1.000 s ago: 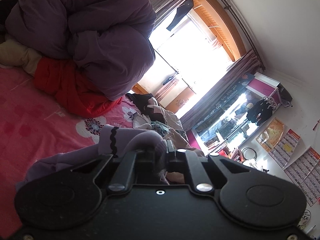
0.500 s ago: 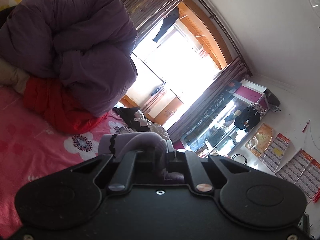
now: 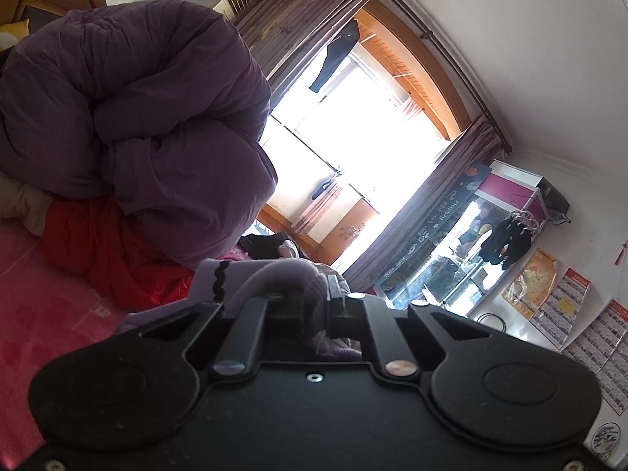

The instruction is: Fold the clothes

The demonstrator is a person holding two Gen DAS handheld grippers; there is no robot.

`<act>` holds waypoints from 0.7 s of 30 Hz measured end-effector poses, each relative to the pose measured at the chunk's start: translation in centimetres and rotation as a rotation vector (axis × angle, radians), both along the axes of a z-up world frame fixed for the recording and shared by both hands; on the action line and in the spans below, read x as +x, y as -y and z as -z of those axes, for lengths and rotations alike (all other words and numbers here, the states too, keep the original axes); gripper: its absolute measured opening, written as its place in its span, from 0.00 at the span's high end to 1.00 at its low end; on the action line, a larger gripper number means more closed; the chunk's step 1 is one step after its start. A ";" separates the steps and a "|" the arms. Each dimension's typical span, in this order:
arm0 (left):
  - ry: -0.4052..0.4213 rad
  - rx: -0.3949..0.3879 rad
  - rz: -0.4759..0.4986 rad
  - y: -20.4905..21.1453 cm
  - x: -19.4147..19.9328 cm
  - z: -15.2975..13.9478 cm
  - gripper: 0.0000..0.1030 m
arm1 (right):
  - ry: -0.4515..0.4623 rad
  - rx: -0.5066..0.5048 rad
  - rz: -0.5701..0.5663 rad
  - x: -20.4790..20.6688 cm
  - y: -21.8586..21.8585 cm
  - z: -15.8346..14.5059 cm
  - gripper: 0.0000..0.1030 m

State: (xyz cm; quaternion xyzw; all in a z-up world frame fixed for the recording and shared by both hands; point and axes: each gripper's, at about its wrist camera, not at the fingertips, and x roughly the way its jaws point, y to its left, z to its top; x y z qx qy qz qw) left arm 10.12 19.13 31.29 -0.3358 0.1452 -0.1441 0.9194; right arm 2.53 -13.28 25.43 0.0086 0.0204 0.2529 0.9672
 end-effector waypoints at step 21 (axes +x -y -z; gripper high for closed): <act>-0.135 0.228 0.345 11.1 11.5 12.8 0.94 | -0.613 0.506 -0.216 4.7 -5.2 22.7 0.88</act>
